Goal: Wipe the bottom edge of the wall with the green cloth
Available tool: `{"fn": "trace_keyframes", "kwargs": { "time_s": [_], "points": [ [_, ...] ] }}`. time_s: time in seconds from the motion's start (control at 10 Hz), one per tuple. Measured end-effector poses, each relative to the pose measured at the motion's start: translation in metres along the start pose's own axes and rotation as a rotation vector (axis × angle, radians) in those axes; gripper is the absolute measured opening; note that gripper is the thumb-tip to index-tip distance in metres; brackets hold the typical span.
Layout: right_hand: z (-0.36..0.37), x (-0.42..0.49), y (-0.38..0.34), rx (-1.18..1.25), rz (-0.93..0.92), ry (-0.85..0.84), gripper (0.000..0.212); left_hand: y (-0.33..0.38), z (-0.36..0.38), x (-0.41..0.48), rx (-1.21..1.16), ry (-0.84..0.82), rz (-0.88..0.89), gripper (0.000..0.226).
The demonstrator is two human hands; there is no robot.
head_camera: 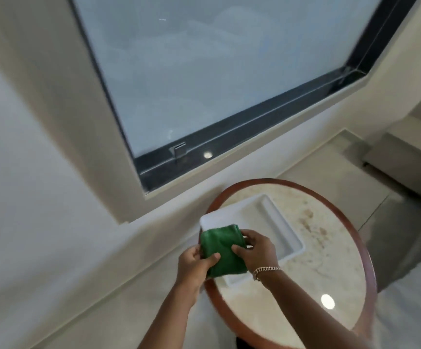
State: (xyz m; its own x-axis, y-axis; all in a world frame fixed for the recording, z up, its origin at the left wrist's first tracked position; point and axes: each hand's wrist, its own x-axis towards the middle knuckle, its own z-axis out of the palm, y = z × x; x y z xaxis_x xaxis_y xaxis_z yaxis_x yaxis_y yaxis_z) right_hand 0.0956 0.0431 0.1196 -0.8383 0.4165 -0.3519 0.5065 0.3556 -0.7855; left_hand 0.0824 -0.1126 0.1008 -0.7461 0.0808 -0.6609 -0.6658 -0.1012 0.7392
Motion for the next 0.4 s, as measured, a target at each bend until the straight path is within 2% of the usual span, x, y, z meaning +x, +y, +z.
{"fn": "trace_keyframes", "kwargs": {
  "time_s": [0.2,0.3,0.4],
  "points": [
    [-0.019,0.124,0.075,-0.135,0.014,-0.053,0.041,-0.042,0.094,0.1,0.104,0.085,-0.109,0.026],
    [-0.012,0.162,0.106,-0.118,0.07,-0.112,0.045,-0.05,0.113,0.13,0.252,0.11,-0.133,0.042],
    [-0.012,0.171,0.116,-0.11,0.145,-0.14,0.044,-0.036,0.119,0.126,0.468,0.077,-0.126,0.046]
  ]
}}
